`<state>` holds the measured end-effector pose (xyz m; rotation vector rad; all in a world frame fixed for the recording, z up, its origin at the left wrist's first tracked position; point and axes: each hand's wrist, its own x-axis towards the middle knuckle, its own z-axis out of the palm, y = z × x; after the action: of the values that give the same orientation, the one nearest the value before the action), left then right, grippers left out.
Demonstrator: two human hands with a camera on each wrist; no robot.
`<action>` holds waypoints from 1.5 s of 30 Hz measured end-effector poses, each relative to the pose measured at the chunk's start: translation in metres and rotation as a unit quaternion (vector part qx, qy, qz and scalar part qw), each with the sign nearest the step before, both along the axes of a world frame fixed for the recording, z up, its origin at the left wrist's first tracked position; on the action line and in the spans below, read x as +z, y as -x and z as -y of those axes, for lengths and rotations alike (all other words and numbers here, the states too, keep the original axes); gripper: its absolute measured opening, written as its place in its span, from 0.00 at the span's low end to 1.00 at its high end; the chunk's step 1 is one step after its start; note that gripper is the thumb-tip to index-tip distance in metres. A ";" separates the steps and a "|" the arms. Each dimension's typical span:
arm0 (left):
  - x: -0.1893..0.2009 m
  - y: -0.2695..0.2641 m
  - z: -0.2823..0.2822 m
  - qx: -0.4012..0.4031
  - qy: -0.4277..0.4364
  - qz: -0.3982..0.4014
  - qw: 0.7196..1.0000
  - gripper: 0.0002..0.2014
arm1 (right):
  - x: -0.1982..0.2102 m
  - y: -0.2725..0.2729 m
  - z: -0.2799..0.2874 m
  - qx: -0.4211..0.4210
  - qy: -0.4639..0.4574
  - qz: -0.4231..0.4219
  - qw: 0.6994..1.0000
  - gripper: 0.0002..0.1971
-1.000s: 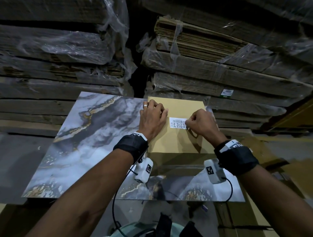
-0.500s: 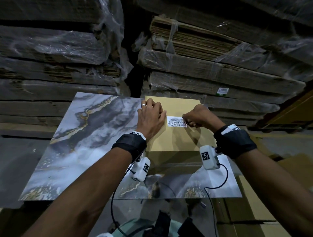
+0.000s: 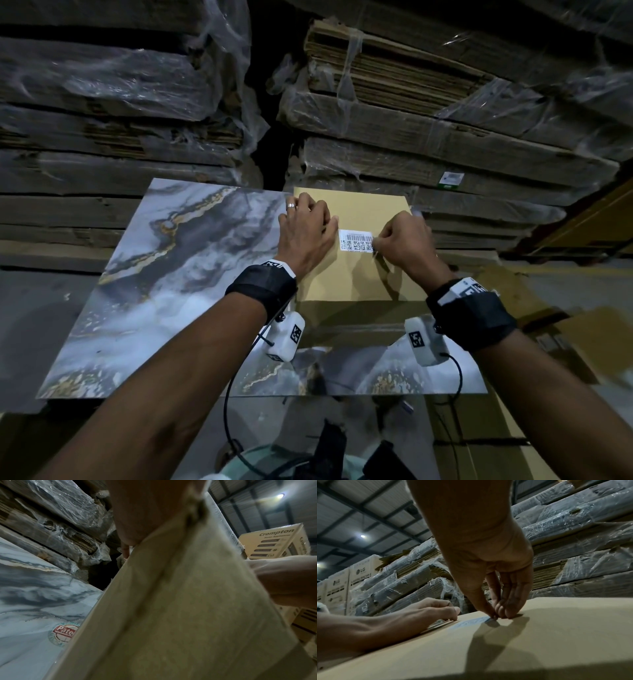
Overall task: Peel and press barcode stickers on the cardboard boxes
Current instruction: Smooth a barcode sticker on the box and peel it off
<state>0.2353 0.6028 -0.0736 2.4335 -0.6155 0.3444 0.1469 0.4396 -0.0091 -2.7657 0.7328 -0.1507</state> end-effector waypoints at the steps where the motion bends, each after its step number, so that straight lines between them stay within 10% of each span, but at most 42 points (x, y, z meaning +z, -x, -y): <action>1: -0.001 0.000 0.000 0.000 -0.001 -0.001 1.000 0.14 | 0.000 -0.002 0.001 -0.004 -0.003 -0.005 1.000 0.07; 17: -0.001 -0.002 0.003 0.006 -0.016 0.002 1.000 0.15 | 0.024 -0.027 0.008 -0.087 -0.227 -0.123 0.962 0.08; 33: 0.000 0.000 0.003 -0.003 -0.030 0.000 1.000 0.16 | 0.030 -0.027 0.021 -0.075 -0.176 0.060 0.980 0.14; 45: 0.000 0.000 0.003 0.004 -0.015 -0.003 1.000 0.16 | -0.006 -0.025 0.012 0.019 -0.051 0.049 0.997 0.08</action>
<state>0.2356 0.6002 -0.0738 2.4650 -0.6120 0.3332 0.1722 0.4275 -0.0153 -2.6524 0.6448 -0.2319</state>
